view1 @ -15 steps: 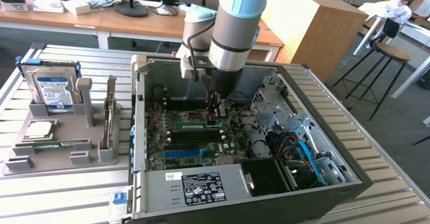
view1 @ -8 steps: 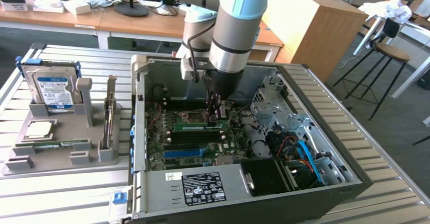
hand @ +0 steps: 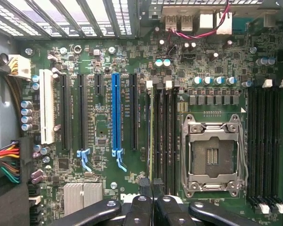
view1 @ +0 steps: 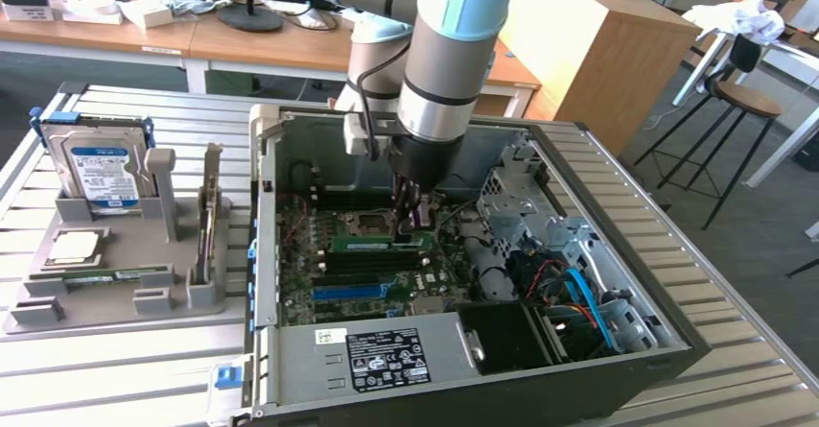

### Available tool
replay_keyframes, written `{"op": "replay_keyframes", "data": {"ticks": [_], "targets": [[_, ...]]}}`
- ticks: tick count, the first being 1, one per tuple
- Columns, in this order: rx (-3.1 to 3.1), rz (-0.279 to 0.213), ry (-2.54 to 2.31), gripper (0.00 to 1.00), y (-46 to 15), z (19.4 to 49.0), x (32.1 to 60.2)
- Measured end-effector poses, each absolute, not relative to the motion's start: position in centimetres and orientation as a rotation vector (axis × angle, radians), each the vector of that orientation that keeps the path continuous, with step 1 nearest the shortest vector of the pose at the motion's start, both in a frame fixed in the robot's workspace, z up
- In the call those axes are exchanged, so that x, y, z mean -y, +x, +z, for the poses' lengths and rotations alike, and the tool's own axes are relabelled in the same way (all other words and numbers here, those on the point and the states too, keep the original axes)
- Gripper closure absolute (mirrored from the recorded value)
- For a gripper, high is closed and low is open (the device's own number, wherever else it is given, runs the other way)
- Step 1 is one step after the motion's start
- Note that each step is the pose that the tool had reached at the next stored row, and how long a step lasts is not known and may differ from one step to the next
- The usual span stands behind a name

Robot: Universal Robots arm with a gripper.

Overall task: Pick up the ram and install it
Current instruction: 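Insert the ram into the slot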

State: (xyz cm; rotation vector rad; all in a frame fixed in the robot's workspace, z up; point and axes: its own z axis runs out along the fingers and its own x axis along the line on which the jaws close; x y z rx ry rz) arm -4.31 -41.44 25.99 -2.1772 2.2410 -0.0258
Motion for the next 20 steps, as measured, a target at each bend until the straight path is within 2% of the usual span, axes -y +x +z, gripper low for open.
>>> {"op": "replay_keyframes", "data": {"ticks": [20], "targets": [[-2.240,-0.026,-2.178,0.89,-4.31,25.08,41.44]]}}
